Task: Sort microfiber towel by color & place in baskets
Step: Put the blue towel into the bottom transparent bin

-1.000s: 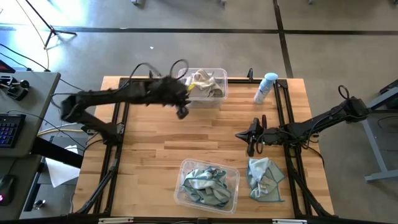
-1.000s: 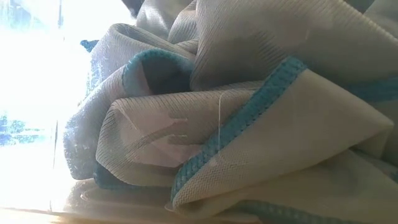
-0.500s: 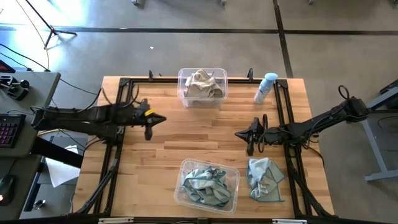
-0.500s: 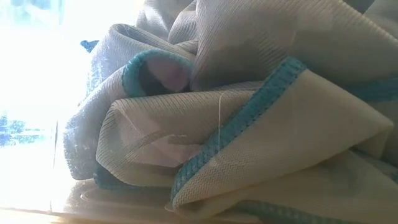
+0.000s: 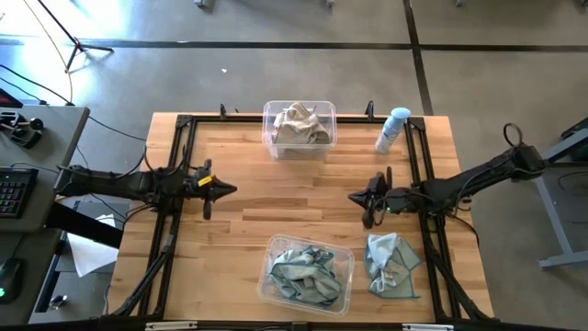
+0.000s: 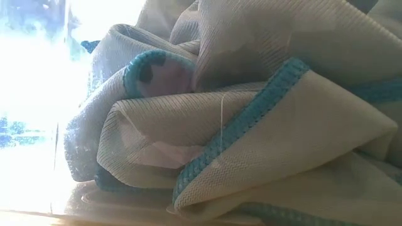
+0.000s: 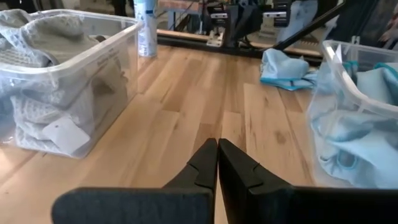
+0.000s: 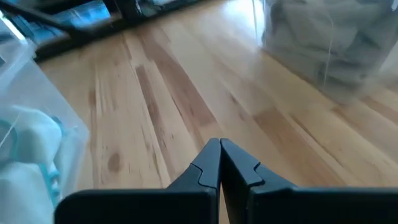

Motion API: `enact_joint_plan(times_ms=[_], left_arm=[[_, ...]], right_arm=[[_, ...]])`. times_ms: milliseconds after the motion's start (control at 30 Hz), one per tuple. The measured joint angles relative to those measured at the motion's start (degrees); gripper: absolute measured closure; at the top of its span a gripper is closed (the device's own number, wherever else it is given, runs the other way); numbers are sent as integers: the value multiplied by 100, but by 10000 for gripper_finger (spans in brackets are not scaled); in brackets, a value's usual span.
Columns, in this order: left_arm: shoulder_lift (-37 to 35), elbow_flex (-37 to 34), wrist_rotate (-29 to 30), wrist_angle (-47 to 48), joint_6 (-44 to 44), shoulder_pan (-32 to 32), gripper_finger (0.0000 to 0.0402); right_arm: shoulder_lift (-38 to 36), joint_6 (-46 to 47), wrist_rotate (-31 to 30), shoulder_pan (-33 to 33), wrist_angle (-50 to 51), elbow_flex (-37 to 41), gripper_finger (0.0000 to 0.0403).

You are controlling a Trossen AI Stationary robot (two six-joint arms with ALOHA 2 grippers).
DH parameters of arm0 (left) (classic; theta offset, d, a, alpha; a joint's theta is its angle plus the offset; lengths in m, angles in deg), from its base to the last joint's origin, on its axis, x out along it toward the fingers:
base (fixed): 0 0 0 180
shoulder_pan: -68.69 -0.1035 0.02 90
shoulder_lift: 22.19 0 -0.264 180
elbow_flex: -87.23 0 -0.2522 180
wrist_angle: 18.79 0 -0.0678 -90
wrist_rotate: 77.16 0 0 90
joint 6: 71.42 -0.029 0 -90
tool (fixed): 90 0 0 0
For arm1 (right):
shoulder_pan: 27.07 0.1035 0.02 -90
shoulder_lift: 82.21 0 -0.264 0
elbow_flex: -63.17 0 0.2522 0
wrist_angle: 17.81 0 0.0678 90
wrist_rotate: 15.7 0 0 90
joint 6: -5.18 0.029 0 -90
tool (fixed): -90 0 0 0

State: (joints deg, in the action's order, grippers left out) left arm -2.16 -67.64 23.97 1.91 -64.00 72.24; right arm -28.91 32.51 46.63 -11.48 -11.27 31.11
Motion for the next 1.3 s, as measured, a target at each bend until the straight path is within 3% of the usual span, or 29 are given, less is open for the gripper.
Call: enact_joint_plan(times_ms=[267, 533, 733, 1100, 1300], left_arm=[[-397, -348, -45, -260, 87, 39, 401], [-397, -646, -45, -245, 322, 38, 401], [-401, -728, -45, -318, 387, 37, 401], [-397, -728, -45, -422, 191, 37, 401], [-397, -728, -45, -420, 140, 37, 401]], right_arm=[[0, 1747, 419, 14, 4449, -2296, 403], [421, 4449, 1339, 558, 7023, -3366, 403], [1027, 5839, 2179, 1259, 7518, -3413, 403], [1750, 7260, 2783, 2326, 7464, -3413, 399], [1759, 7926, 2657, 2728, 7324, -3413, 339]])
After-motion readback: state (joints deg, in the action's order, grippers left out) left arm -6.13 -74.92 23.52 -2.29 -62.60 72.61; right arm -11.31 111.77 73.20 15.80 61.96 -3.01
